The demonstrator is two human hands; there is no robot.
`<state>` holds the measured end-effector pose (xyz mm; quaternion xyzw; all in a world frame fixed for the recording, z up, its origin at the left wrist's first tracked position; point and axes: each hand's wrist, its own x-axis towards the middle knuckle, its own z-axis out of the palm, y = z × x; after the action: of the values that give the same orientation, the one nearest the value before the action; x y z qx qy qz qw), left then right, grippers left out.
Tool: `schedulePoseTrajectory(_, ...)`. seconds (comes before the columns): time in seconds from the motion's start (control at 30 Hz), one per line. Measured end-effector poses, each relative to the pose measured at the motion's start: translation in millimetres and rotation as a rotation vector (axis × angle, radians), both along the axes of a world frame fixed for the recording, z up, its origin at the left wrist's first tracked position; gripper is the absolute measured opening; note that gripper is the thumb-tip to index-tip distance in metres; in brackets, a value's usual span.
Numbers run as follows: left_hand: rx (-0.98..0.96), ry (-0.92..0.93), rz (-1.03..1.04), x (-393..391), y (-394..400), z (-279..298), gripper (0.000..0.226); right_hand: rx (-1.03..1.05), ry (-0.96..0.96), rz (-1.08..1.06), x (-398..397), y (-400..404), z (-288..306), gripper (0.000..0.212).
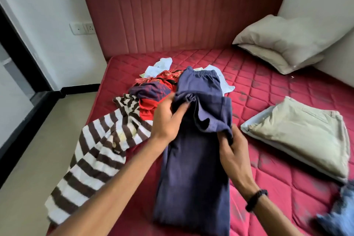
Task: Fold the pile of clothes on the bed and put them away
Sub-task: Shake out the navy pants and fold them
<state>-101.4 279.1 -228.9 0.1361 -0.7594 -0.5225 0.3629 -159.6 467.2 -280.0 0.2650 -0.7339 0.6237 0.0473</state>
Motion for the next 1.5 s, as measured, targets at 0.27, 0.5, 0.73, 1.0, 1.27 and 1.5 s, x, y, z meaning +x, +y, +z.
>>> schedulePoseTrajectory(0.27,-0.331,-0.168,0.181,-86.4,-41.5,-48.7,0.058,0.211,-0.156,-0.099,-124.2,-68.6,-24.5,0.073)
schedulePoseTrajectory(0.5,-1.330,-0.603,-0.564,92.6,-2.4,-136.9,0.077,0.904,0.515,0.553,23.1,58.9,-109.7,0.081)
schedulePoseTrajectory(0.73,-1.134,-0.666,-0.429,99.9,10.4,-151.1,0.068,1.121,0.485,0.373,34.9,45.2,-97.9,0.073)
schedulePoseTrajectory(1.0,-1.049,-1.054,-0.583,176.9,62.4,-84.1,0.052,1.258,0.413,0.619,101.8,101.8,-41.3,0.081)
schedulePoseTrajectory(1.27,-0.731,-1.195,-1.233,230.9,109.6,38.1,0.024,1.286,0.143,1.177,150.3,148.2,72.2,0.049)
schedulePoseTrajectory(1.5,-0.124,-0.978,-1.311,182.5,49.1,63.3,0.011,0.513,-0.327,1.064,89.6,129.9,95.8,0.012)
